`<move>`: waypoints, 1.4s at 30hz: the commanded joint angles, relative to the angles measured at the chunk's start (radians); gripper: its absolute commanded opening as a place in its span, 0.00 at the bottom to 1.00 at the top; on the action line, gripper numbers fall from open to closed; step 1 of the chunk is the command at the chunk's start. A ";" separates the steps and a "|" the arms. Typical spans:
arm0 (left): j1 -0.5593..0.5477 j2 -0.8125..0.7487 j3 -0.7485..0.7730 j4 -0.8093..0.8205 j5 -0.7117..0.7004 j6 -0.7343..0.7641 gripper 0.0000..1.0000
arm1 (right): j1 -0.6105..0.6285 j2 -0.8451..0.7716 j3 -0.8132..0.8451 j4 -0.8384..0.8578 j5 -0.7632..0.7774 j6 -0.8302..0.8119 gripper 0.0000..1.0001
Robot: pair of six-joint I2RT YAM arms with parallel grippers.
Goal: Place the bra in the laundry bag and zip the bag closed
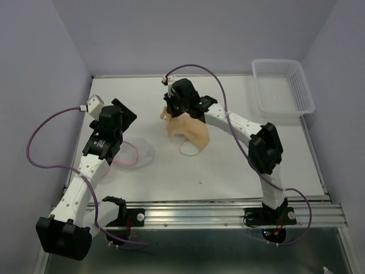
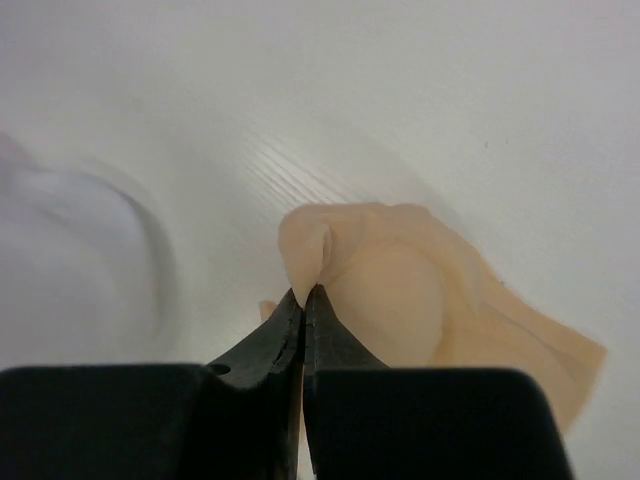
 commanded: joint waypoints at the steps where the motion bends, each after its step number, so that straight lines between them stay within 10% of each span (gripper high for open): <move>1: 0.005 -0.035 -0.011 0.035 -0.017 0.022 0.99 | 0.000 -0.254 -0.074 0.259 -0.198 0.087 0.01; 16: 0.010 -0.038 -0.019 0.043 0.003 0.028 0.99 | -0.336 -0.495 -0.715 0.615 -0.369 0.532 0.01; 42: -0.180 0.372 0.001 0.284 0.497 0.059 0.99 | -0.495 -0.649 -1.033 0.623 -0.333 0.302 0.01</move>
